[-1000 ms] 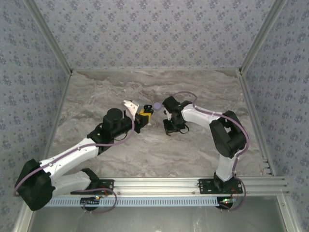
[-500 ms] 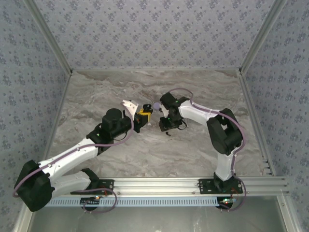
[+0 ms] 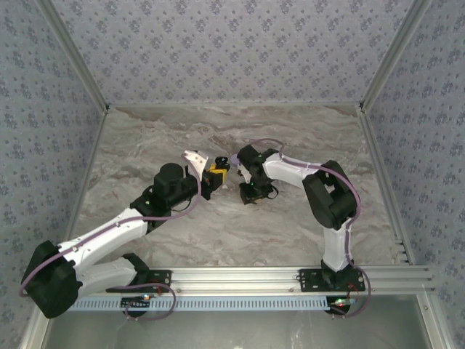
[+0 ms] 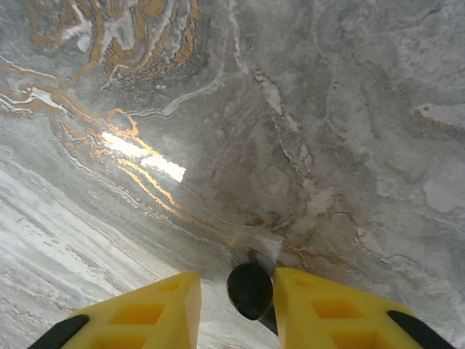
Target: Insert the wireless bluetooth earbuds into the charging case
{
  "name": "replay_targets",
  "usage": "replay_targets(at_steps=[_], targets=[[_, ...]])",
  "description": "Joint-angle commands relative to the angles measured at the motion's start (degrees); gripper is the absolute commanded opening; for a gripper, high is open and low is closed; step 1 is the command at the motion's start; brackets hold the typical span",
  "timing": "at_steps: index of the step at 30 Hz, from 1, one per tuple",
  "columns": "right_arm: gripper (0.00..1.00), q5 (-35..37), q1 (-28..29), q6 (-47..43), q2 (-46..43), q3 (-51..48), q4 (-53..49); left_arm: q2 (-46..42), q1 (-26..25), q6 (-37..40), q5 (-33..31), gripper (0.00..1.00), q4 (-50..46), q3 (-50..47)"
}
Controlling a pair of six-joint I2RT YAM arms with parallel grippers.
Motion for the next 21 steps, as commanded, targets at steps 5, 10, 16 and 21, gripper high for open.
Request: replay_targets(at_steps=[5,10,16,21], targets=[[0.25,2.0,0.4,2.6,1.6,1.3,-0.1,-2.0,-0.3,0.5,-0.9,0.16,-0.1,0.2],[0.18,3.1,0.2,5.7,0.6,0.5,1.2,-2.1,-0.4,0.5,-1.0,0.16,-0.1,0.1],[0.16,3.9,-1.6,10.7,-2.6,-3.0,4.1,-2.1,-0.3,0.6,-0.9,0.16,0.1,0.0],[0.16,6.5,-4.5,15.6,-6.8,-6.8,6.7,-2.1,-0.4,0.5,-1.0,0.16,0.0,0.0]])
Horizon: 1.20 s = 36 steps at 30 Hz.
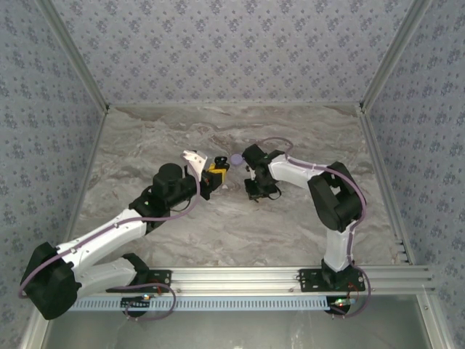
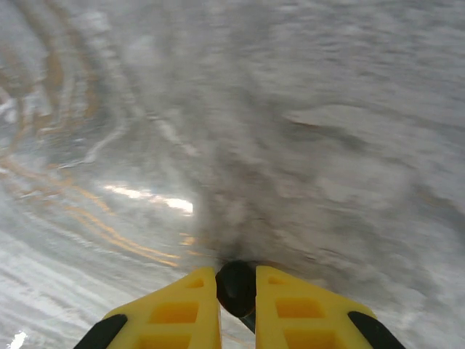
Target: Insert the wireless bluetooth earbuds into the charging case
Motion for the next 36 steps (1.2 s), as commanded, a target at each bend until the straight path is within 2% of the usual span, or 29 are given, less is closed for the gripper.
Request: replay_targets(at_steps=[1,6,13,18,24,31,36], targets=[[0.16,3.8,-2.4,5.9,-4.0,-3.6,1.9,-1.3,-0.4,0.5,-0.8,0.16,0.4,0.0],[0.17,5.9,-5.6,10.1,-6.9,-7.7,2.9,-1.2,-0.3,0.6,-0.8,0.16,0.4,0.0],[0.17,5.7,-7.6,11.2,-6.1,-9.0,2.8,-1.1,-0.3,0.7,-0.9,0.16,0.4,0.0],[0.3,5.9,-7.6,10.5,-6.4,-8.6,2.5,-0.8,-0.4,0.6,-0.8,0.16,0.5,0.3],[0.38,7.2,-7.1,2.3,-6.4,-4.2,-2.4,-0.8,-0.3,0.7,-0.7,0.16,0.3,0.4],[0.38,4.7,-6.3,-8.9,-3.0,2.2,-8.6,-0.5,-0.4,0.7,-0.7,0.16,0.3,0.6],[0.36,6.4,-5.8,-11.1,-0.9,4.2,-11.0,-0.4,-0.4,0.7,-0.7,0.16,0.4,0.5]])
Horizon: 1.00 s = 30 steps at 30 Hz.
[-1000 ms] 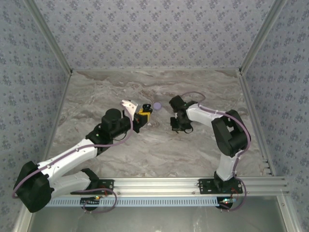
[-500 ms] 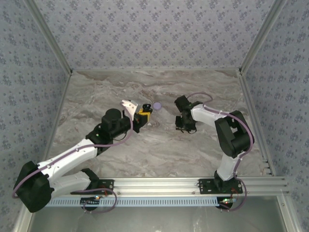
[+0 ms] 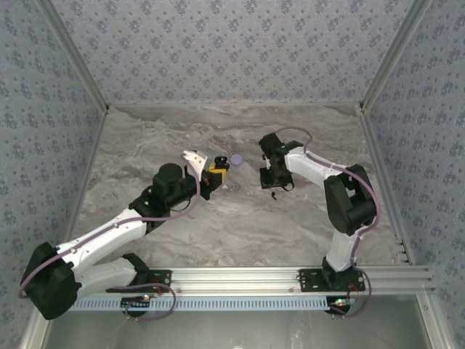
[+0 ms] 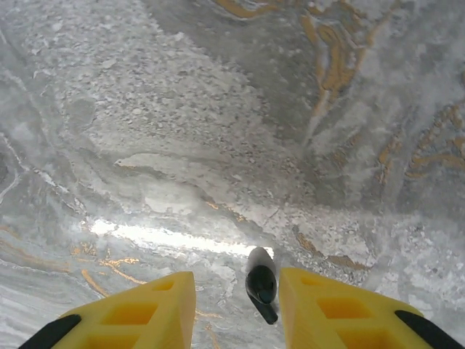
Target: Insert the wireless bluetooth earbuds into the charging case
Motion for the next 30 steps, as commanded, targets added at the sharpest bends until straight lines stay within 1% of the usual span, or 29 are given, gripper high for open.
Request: replay_targets(at_steps=[1,11,18,30], targets=[[0.36,1.3,0.4,-3.9,1.9,1.6,-4.9,-0.4,-0.4,0.6,-0.7,0.17,0.4,0.5],[0.35,2.6,1.1,-4.0,3.6,1.7,-5.3,-0.4,-0.4,0.5,-0.6,0.16,0.3,0.5],[0.3,2.7,1.1,-3.8,4.9,2.0,-4.8,-0.5,-0.4,0.3,-0.6,0.16,0.2,0.5],[0.28,3.4,1.1,-3.4,6.8,2.3,-4.4,-0.3,-0.4,0.4,-0.6,0.16,0.2,0.6]])
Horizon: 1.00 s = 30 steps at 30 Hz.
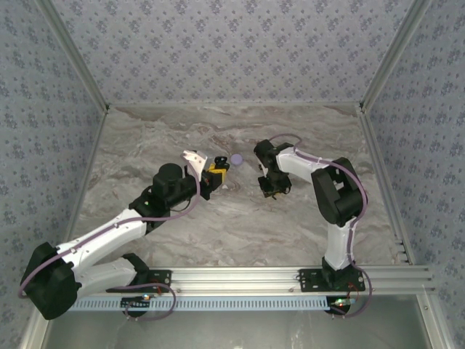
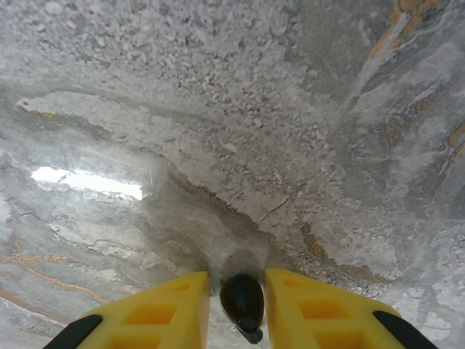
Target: Insert the wireless bluetooth earbuds into the charging case
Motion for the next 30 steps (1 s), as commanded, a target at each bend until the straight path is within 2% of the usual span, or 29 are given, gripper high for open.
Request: replay_targets(at_steps=[1,12,30], targets=[[0.27,1.2,0.2,-0.3,1.8,1.5,-1.1,-0.2,-0.4,0.4,-0.7,0.17,0.1,0.6],[0.17,0.0,-1.7,3.9,0.1,-0.4,0.5,-0.1,-0.4,0.6,-0.6,0.16,0.1,0.6],[0.16,-24.4,-10.5,10.8,-18.9,-16.5,19.1,7.7,-1.6,-2.9,2.2,0.17,8.0,0.0]])
